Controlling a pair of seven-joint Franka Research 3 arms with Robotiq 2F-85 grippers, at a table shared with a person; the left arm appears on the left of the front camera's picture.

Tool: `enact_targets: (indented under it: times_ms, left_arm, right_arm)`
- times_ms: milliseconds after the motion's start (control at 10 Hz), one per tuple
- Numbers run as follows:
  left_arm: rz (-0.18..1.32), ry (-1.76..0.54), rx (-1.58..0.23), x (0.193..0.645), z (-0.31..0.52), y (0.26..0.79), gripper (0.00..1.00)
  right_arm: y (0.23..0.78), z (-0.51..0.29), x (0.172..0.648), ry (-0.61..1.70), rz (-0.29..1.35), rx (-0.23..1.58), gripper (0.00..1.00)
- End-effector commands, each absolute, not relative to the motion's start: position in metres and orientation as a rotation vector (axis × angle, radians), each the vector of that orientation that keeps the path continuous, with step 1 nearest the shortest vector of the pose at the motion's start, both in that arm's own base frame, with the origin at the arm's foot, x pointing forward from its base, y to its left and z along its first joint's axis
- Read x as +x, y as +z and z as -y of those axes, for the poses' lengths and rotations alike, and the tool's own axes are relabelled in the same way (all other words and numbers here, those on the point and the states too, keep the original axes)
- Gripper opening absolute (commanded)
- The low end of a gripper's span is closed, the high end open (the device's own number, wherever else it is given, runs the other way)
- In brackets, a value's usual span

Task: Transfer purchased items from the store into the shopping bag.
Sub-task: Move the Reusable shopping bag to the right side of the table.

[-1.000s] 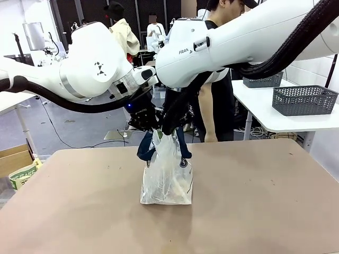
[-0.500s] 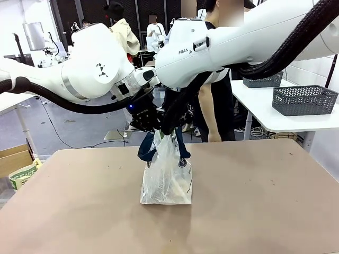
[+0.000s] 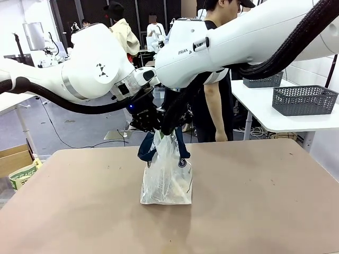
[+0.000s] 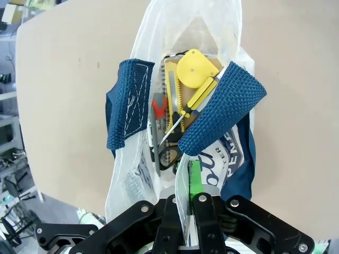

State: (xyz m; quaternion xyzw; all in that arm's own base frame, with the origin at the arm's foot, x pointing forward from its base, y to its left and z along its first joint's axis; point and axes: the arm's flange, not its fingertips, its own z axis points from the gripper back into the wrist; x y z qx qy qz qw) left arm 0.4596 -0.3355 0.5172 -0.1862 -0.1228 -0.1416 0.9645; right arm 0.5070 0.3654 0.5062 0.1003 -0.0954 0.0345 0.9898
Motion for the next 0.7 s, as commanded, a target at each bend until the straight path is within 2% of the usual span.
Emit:
enact_targets:
  times_ms: [0, 500, 600]
  left_arm:
    - [0.249, -0.287, -0.377, 0.4594, 0.3357, 0.5176, 0.00]
    - [0.249, -0.287, -0.377, 0.4594, 0.3357, 0.5176, 0.00]
    - [0.248, -0.286, -0.377, 0.4596, 0.3355, 0.5172, 0.17]
  right_arm:
    - [0.5001, -0.3628, 0.5064, 0.079, 0.200, 0.231, 0.00]
    - [0.4996, -0.3622, 0.5063, 0.078, 0.197, 0.229, 0.00]
    - [0.4996, -0.3622, 0.5068, 0.078, 0.197, 0.227, 0.00]
